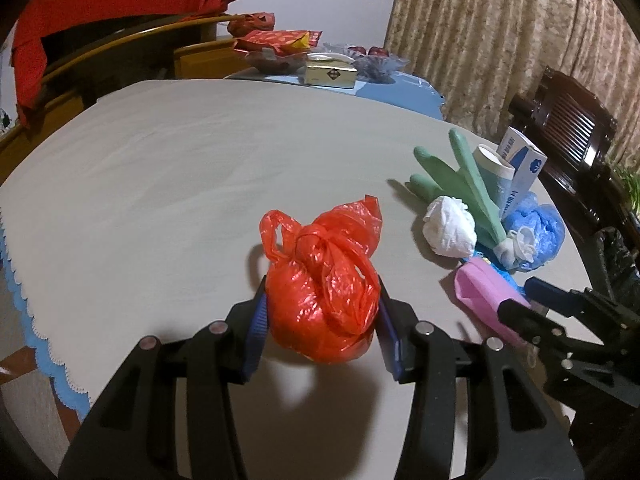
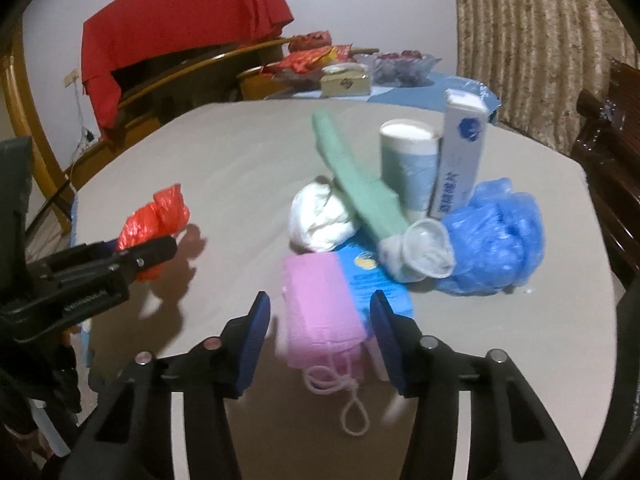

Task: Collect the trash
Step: 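Grasp the red plastic bag with the left gripper while the right grasps the pink mask, then carry the red bag and pink mask over the black bin with both grippers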

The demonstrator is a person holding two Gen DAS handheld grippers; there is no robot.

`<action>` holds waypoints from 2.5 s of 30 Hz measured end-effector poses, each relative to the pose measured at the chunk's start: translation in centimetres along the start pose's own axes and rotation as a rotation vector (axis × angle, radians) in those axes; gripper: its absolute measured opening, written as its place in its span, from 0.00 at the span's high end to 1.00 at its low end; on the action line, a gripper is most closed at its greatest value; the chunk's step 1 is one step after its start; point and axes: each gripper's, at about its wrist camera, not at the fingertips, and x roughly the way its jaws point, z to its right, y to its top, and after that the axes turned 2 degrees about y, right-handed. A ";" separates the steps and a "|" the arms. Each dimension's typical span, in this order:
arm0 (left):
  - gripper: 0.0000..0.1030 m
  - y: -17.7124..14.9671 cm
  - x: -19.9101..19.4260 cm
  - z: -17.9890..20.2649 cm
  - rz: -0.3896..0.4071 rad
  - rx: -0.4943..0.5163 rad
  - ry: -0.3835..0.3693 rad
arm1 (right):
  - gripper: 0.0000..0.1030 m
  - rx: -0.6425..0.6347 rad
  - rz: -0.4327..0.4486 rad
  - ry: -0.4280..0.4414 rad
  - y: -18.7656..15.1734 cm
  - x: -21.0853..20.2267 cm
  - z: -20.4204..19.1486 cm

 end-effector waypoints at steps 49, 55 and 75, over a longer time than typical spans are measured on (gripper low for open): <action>0.55 3.1 -10.4 17.5 0.160 0.211 -0.281 | 0.86 0.133 0.286 -0.093 2.3 -19.1 8.6; 0.55 2.7 -11.1 20.4 0.163 0.246 -0.336 | 0.86 0.163 0.312 -0.141 1.3 -21.5 10.6; 0.55 0.9 -11.8 31.3 0.169 0.392 -0.474 | 0.86 0.277 0.336 -0.345 -2.9 -27.6 18.9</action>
